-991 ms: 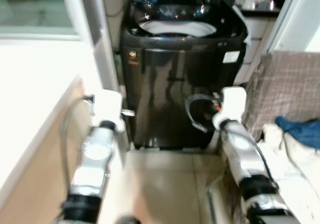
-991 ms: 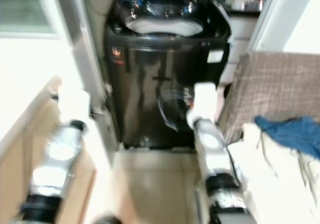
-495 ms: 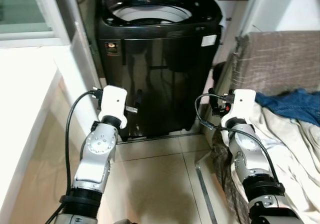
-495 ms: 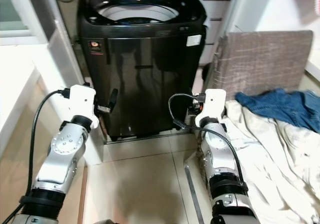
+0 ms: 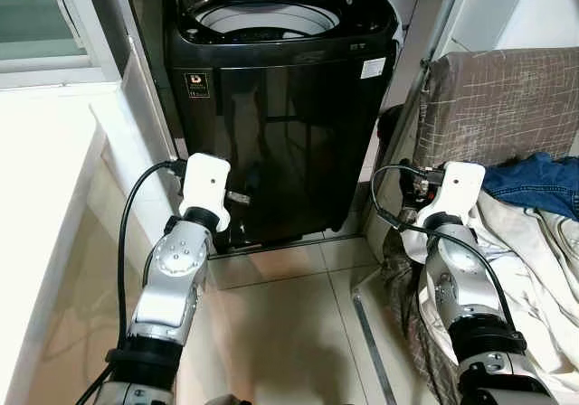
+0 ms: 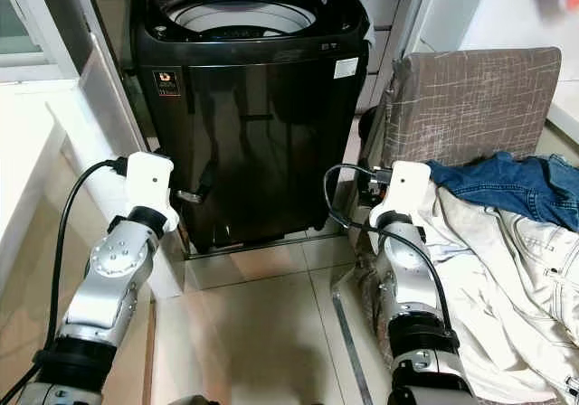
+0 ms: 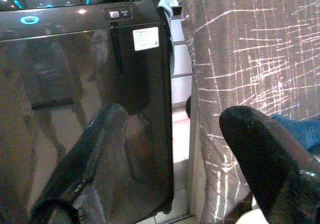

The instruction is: Clothes washing

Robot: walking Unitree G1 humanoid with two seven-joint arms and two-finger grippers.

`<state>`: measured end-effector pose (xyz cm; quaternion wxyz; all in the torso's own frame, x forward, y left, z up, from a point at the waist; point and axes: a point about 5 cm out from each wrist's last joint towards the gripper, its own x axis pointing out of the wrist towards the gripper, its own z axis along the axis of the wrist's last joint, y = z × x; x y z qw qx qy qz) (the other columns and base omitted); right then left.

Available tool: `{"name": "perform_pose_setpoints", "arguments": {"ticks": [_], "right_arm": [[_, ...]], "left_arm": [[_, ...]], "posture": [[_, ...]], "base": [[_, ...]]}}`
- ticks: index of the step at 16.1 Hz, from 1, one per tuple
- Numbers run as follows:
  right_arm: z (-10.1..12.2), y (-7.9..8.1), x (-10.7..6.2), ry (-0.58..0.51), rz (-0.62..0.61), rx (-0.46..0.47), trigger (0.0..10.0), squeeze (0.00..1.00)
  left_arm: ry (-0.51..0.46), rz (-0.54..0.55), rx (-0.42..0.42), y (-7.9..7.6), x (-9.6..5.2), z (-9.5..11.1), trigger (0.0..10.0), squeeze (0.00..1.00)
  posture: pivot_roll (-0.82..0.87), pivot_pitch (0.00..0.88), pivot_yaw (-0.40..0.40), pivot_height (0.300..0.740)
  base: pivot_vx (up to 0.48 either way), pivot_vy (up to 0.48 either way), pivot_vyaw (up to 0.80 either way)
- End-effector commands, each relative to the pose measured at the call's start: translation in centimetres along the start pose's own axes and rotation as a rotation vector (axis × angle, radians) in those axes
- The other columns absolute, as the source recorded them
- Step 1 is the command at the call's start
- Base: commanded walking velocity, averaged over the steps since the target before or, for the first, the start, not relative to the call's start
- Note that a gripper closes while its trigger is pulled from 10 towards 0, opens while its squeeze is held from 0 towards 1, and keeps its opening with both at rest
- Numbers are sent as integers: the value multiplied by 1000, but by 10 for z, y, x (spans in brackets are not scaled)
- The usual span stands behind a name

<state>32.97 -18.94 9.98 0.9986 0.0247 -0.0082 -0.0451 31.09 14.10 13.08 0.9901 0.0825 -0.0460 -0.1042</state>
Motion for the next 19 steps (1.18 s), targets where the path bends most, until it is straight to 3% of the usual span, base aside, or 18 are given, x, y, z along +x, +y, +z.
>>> {"name": "perform_pose_setpoints", "arguments": {"ticks": [1,5,6,7,13,17,18,19], "right_arm": [[-4,-3,-3,15,-13,-5,10000,1000],[-5,-2,-5,6,-9,-5,10000,1000],[-4,-2,-6,0,-10,-13,10000,1000],[-3,-3,-6,-6,-10,-19,10000,1000],[0,-4,-10,-50,-8,-29,10000,1000],[-2,-8,-10,-26,-50,-70,10000,1000],[-3,-8,-9,-4,-62,-73,10000,812],[-7,-10,-8,33,-78,-107,10000,0]], "left_arm": [[-8,-31,18,-2,3,2,10000,0],[-23,-76,2,-8,3,4,10000,0],[-36,-109,-41,-11,2,4,10000,718],[-50,-154,-66,-14,1,5,10000,1000],[-42,-196,-62,-19,1,4,10000,1000],[-30,-213,-82,-21,1,3,10000,1000],[-17,-215,-55,-22,1,2,10000,1000],[-17,-205,-47,-20,2,2,10000,0]], "posture": [[-133,0,-4,740],[-144,0,7,740],[-148,0,7,740],[-152,0,8,740],[-159,0,8,740],[-160,0,12,740],[-160,0,15,740],[-159,0,16,740]], "base": [[0,0,-500],[0,0,-589],[0,0,-581],[0,0,-581],[0,0,-627],[0,0,0],[0,0,0],[0,0,0]]}}
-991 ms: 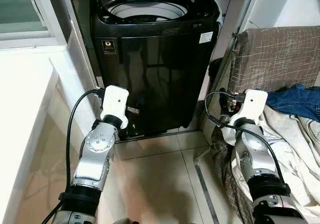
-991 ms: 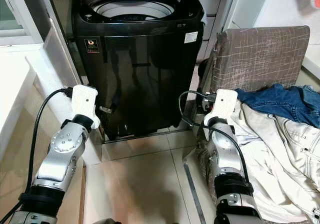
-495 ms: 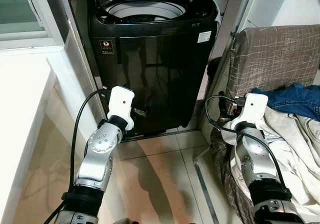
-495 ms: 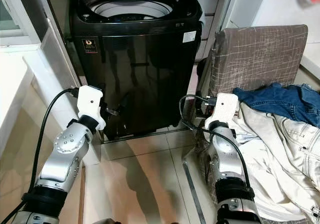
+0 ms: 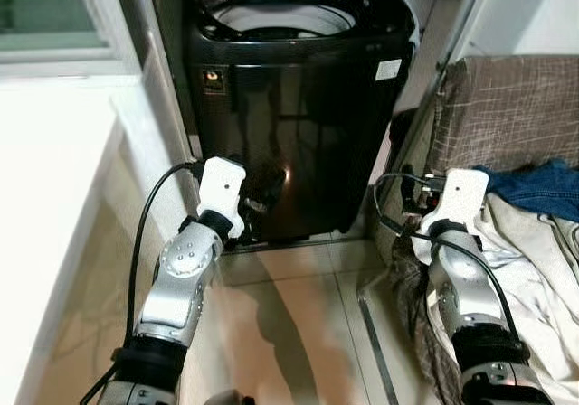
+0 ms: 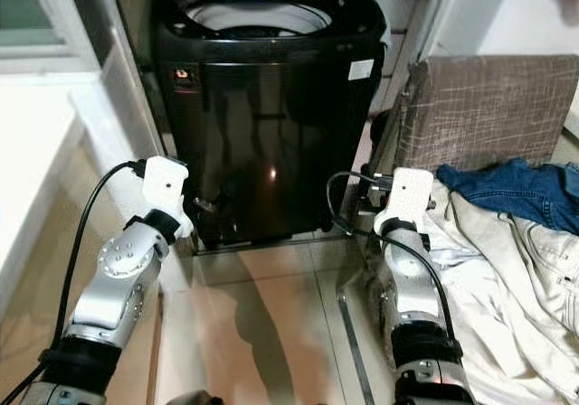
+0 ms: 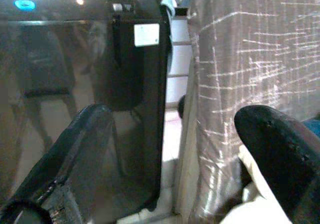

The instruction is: Clothes washing

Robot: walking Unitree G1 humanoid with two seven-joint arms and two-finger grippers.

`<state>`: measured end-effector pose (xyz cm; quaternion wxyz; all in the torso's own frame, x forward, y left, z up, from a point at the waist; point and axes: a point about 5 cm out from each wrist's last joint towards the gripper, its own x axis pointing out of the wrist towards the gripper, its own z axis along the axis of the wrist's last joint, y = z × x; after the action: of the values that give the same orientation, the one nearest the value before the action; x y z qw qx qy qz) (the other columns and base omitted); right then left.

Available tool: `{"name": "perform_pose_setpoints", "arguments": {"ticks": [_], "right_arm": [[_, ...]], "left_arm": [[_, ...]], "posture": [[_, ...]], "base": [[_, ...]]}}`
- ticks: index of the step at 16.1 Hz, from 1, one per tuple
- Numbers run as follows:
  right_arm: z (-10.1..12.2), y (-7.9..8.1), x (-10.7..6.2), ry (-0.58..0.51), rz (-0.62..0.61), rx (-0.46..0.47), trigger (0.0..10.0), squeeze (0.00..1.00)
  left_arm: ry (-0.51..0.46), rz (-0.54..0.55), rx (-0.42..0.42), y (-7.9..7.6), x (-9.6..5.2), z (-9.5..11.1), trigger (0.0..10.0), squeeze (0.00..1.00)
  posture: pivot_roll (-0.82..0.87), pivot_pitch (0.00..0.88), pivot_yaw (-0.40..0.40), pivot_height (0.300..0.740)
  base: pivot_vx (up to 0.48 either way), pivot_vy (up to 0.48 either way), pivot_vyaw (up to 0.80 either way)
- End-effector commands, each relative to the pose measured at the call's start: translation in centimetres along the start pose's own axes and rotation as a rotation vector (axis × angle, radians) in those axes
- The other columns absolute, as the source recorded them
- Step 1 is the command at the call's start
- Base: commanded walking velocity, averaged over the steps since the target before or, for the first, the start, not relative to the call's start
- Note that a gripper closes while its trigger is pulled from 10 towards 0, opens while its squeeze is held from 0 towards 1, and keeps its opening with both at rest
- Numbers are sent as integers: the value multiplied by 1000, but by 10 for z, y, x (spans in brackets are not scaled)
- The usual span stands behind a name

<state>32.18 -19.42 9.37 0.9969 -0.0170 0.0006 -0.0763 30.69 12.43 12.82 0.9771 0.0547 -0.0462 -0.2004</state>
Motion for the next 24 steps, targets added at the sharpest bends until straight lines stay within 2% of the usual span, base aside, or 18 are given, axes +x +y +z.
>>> {"name": "perform_pose_setpoints", "arguments": {"ticks": [1,3,10,14,17,20,24], "right_arm": [[-1,-4,0,13,-20,4,10000,0],[1,-5,-1,-13,-13,1,10000,0],[2,-10,1,-19,-29,-13,10000,0],[2,-17,-2,-33,-65,-2,10000,0],[2,-17,-2,-33,-63,5,10000,0],[3,-17,-2,-43,-57,7,10000,0],[4,-17,-1,-41,-46,-41,10000,0]], "left_arm": [[6,-4,19,-1,3,1,10000,0],[8,12,40,3,3,1,10000,0],[6,-19,20,-1,6,0,10000,0],[-12,-27,23,3,6,3,10000,0],[-56,-86,38,-1,7,8,10000,0],[-92,-182,23,-11,7,14,10000,0],[-92,-184,7,-12,10,13,10000,0]], "posture": [[-159,0,16,740],[-159,0,16,740],[-165,0,16,740],[-175,0,23,740],[-182,0,27,740],[-189,0,31,740],[-198,0,34,740]], "base": [[0,0,-488],[0,0,-631],[0,0,-632],[0,0,-627],[0,-275,-635],[0,-476,-633],[0,0,-145]]}}
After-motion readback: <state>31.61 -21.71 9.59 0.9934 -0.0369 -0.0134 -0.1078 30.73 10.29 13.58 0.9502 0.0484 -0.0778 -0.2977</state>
